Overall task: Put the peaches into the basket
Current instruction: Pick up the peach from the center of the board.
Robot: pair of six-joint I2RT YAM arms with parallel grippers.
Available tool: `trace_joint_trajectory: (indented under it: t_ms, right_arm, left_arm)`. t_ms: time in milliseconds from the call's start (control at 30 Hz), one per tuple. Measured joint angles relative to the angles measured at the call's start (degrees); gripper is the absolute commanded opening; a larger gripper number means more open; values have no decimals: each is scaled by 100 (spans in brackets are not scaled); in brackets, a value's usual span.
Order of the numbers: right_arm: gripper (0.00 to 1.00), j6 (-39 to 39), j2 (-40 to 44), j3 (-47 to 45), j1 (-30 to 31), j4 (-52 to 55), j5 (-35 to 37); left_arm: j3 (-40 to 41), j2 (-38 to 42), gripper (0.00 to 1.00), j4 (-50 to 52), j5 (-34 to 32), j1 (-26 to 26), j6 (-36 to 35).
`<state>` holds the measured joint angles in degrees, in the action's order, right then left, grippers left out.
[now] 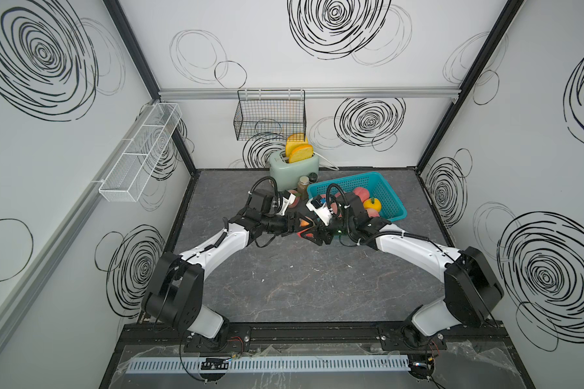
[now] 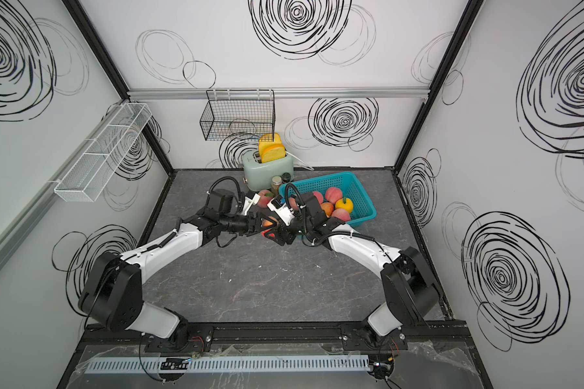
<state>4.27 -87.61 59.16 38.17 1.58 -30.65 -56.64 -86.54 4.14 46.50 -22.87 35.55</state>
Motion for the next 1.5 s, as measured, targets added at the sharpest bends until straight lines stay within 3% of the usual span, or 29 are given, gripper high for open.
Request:
trace_joint_trajectory:
  t_ms: [133,300,367,900,1500]
  right_arm:
    - [62,2,0,0,0,0,-7]
    - [62,2,0,0,0,0,0]
    - [62,2,0,0,-15,2,33]
    - [62,-278,4,0,-846,-24,498]
    - [63,-793,-328,590,-1878,83,1412]
  left_arm:
    - [0,0,74,0,0,0,13]
    - [0,4,93,-2,7,2,24]
    - [0,20,96,0,9,22,31]
    - [-199,140,99,481,-280,619,-367]
    - [-715,-138,98,568,-702,459,-791]
